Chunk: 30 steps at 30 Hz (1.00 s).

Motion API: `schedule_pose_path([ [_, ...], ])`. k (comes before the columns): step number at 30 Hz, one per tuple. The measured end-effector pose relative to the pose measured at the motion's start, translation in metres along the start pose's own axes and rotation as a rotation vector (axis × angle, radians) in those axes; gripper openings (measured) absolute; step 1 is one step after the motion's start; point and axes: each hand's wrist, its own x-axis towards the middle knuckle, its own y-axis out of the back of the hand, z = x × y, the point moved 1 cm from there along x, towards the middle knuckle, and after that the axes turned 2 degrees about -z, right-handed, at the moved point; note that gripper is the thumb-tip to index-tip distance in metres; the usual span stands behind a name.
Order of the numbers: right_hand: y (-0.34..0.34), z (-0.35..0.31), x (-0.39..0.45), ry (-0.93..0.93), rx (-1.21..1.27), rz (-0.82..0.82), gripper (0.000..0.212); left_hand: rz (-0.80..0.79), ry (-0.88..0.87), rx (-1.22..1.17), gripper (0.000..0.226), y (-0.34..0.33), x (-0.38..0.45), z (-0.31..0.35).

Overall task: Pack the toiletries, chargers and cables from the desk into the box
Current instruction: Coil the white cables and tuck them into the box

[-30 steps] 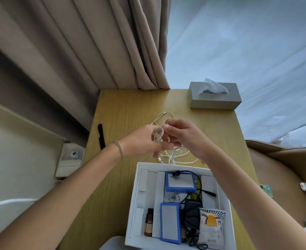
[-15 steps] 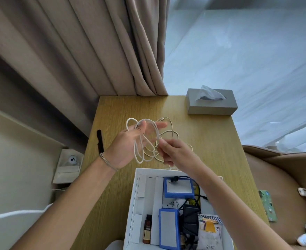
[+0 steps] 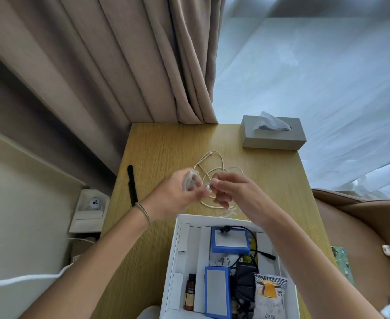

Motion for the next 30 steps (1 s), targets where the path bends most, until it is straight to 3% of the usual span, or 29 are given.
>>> schedule_pose_path([
  [2, -0.003, -0.009, 0.001, 0.053, -0.042, 0.013, 0.024, -0.151, -0.053, 0.013, 0.019, -0.011, -0.003, 0.005],
  [4, -0.006, -0.014, 0.002, 0.093, -0.092, 0.034, 0.027, -0.153, -0.089, -0.102, 0.034, -0.014, -0.007, 0.008],
  [7, -0.007, -0.012, 0.002, 0.103, -0.091, 0.063, 0.025, 0.024, -0.084, -0.289, 0.042, -0.01, -0.009, 0.007],
  [12, -0.007, 0.002, 0.001, 0.051, -0.168, 0.106, 0.037, 0.258, 0.0, -0.311, 0.039, -0.009, -0.013, 0.006],
  [18, -0.037, 0.024, 0.003, 0.006, -0.529, 0.059, 0.044, 0.231, -0.03, -0.997, 0.048, -0.01, -0.013, 0.021],
  [20, -0.043, 0.028, 0.003, 0.0, -0.55, 0.014, 0.043, 0.28, -0.006, -1.087, 0.046, -0.009, -0.012, 0.025],
  [23, -0.035, 0.029, -0.002, -0.03, -0.376, -0.014, 0.038, 0.458, -0.012, -0.722, 0.045, -0.005, -0.01, 0.019],
  [25, -0.021, 0.025, -0.008, -0.068, -0.207, 0.018, 0.033, 0.493, -0.025, -0.52, 0.044, -0.001, -0.011, 0.015],
  [28, -0.001, 0.014, -0.017, -0.044, 0.011, 0.041, 0.031, 0.463, -0.043, -0.286, 0.045, 0.002, -0.014, 0.007],
  [30, 0.005, 0.005, -0.022, 0.012, 0.1, 0.032, 0.025, 0.339, -0.044, -0.155, 0.053, 0.001, -0.014, 0.003],
])
